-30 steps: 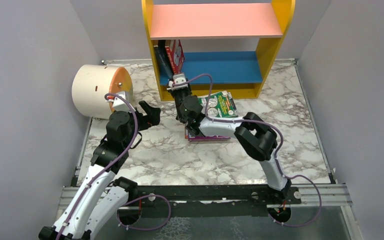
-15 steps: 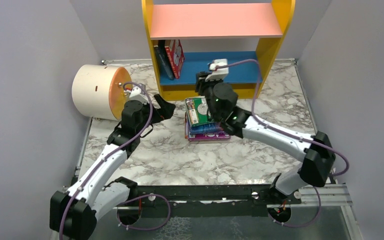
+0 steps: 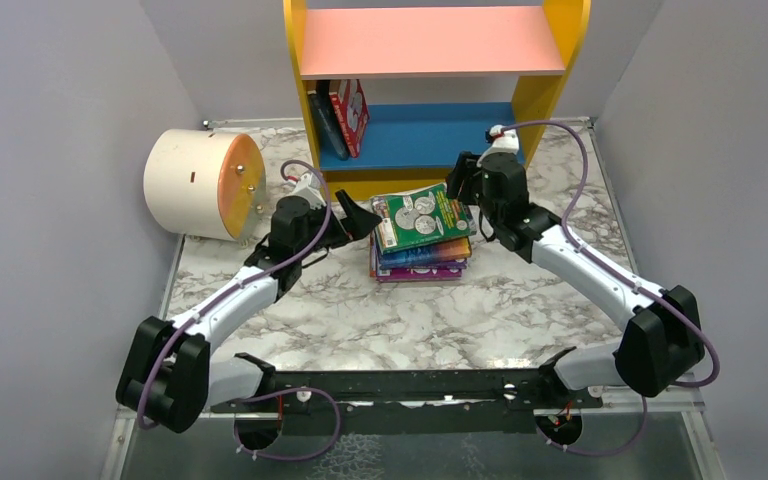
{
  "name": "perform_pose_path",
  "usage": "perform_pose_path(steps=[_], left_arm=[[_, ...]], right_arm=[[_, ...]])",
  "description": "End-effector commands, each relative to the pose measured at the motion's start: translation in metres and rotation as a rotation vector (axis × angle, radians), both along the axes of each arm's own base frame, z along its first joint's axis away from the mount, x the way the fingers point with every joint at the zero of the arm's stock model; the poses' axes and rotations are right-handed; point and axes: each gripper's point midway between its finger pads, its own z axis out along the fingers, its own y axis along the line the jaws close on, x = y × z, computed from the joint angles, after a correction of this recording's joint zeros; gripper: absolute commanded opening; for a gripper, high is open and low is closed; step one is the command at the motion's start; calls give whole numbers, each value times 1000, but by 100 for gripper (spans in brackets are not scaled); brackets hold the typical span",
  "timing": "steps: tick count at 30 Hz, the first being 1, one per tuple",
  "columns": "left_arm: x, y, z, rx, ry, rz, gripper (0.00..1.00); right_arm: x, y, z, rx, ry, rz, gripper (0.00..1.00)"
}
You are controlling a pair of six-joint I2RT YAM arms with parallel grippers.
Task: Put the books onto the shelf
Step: Pick up the book from the center of the board.
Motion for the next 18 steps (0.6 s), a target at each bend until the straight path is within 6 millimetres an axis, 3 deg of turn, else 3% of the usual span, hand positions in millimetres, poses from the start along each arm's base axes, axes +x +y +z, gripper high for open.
perform_pose_path(steps=[1, 18], left_arm=[[6, -22, 22, -52, -47, -66, 87], [19, -41, 1, -21, -1, -87, 87]], right_arm=[[-9, 14, -16, 88, 85, 127, 55], [-18, 13, -62, 113, 207, 158, 55]])
